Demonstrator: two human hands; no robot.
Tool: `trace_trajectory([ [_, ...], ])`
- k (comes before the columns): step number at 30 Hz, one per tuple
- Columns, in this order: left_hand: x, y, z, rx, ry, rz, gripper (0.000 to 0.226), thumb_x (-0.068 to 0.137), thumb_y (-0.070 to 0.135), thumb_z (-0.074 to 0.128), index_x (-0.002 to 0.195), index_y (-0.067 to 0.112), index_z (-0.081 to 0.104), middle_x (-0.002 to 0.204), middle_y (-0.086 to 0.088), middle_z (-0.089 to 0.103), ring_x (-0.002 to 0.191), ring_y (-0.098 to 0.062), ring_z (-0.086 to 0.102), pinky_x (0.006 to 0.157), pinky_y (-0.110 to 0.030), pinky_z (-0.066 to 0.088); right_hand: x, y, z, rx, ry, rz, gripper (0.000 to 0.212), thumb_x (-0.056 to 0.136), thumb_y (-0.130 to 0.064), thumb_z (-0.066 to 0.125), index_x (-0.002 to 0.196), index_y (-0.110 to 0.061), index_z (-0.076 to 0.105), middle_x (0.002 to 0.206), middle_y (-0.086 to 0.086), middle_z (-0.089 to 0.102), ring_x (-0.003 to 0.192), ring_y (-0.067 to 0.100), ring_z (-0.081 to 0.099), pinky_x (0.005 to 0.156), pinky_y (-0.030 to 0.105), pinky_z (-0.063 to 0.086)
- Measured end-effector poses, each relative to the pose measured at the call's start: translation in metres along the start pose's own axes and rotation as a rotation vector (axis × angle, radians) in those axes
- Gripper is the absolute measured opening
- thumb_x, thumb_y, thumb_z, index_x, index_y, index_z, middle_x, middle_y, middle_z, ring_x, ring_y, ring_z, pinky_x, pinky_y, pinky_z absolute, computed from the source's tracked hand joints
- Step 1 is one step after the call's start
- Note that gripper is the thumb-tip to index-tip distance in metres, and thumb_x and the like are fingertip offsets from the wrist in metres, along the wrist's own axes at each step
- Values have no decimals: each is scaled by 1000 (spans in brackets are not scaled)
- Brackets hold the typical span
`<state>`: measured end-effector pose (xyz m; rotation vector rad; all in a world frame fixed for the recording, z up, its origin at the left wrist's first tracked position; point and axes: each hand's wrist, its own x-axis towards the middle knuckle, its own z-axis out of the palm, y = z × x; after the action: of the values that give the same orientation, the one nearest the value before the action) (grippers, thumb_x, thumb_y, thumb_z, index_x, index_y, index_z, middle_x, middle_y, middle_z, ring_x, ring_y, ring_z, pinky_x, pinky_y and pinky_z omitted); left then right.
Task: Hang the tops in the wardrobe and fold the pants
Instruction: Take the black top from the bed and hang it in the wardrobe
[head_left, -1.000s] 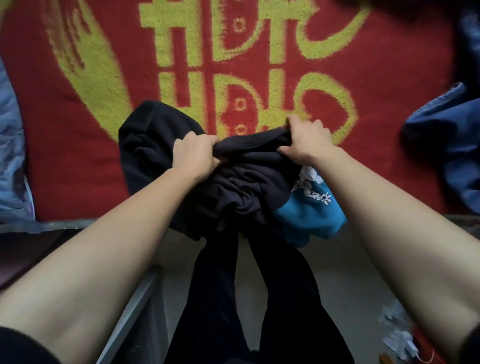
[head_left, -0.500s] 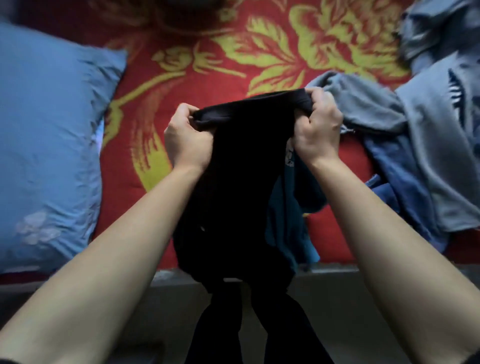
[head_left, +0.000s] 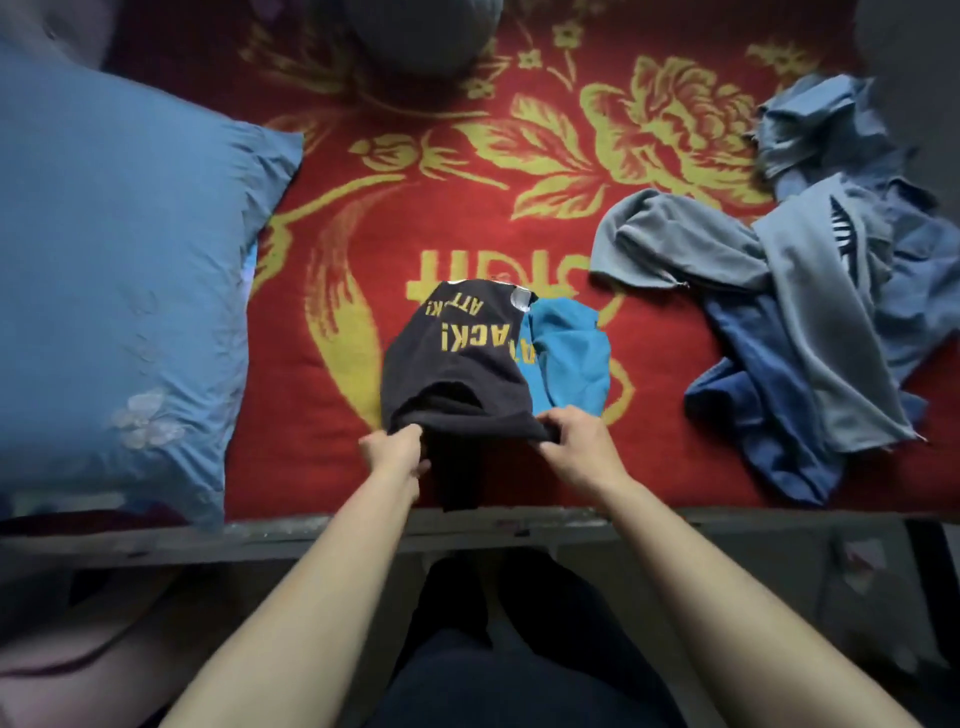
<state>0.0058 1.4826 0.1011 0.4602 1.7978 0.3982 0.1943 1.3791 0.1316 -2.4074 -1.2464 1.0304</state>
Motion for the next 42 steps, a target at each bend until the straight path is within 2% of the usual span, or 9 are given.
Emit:
trace_trajectory([
  [5, -10, -44, -19, 186, -295, -384, 67, 98, 58, 34, 132, 2, 50, 119, -16, 63, 103, -31, 61, 82, -41, 46, -30, 1, 27, -33, -79, -50, 33, 84, -18, 66, 114, -30, 71, 100, 0, 64, 100, 19, 60, 84, 27, 43],
  [10, -30, -48, -15, 363, -492, -396, 83, 78, 83, 38, 108, 10, 63, 93, -4, 65, 80, -18, 59, 72, -32, 46, -46, -8, 30, 83, -118, -134, 30, 78, -11, 69, 104, -26, 74, 97, -13, 73, 91, -1, 65, 82, 17, 49],
  [15, -53, -45, -21, 257, -493, -416, 30, 94, 41, 58, 73, 20, 54, 63, 6, 52, 64, -8, 49, 59, -23, 39, -54, -10, 19, 148, -288, -217, 18, 75, -11, 76, 85, -26, 73, 79, -15, 72, 79, -7, 65, 71, 9, 49],
  [19, -71, -46, -18, -52, -283, -255, 10, 99, 14, 53, 96, 7, 60, 80, -10, 62, 69, -20, 58, 54, -29, 50, -49, -12, -1, 167, -353, -265, 13, 75, -13, 76, 80, -23, 70, 79, -7, 73, 77, 4, 68, 74, 20, 53],
  [23, -94, -53, -18, -314, -96, -86, 10, 99, 5, 50, 101, 4, 60, 115, -23, 61, 106, -33, 58, 96, -54, 46, -29, -16, -18, 103, -389, -328, 17, 82, -14, 68, 91, -28, 65, 82, -9, 69, 78, 5, 65, 75, 21, 49],
  [28, -125, -67, -45, -608, -170, -2, 25, 87, -5, 64, 82, 14, 50, 81, -12, 65, 70, -23, 64, 80, -45, 52, 5, -42, -18, 13, -302, -458, 17, 92, -16, 57, 101, -25, 68, 94, -4, 70, 84, 12, 66, 80, 28, 51],
  [33, -186, -80, -73, -457, -26, 295, 34, 73, -13, 74, 79, 13, 53, 77, -2, 55, 70, -9, 54, 69, -20, 47, -10, -112, 3, -141, -374, -748, 23, 96, -26, 55, 115, -27, 68, 104, 1, 62, 100, 20, 60, 86, 27, 43],
  [36, -231, -81, -107, -399, -31, 486, 39, 70, -12, 78, 72, 17, 52, 79, 0, 61, 73, -4, 59, 74, -18, 49, -43, -163, 15, -339, -619, -940, 25, 93, -36, 60, 113, -29, 72, 112, 0, 70, 105, 18, 61, 86, 24, 40],
  [42, -329, -102, -211, -333, 137, 728, 44, 74, -16, 72, 67, 18, 44, 79, 5, 65, 81, -6, 60, 79, -23, 50, -157, -228, 37, -492, -1288, -539, 25, 95, -31, 49, 84, -16, 64, 77, 0, 68, 68, 12, 64, 70, 27, 51],
])
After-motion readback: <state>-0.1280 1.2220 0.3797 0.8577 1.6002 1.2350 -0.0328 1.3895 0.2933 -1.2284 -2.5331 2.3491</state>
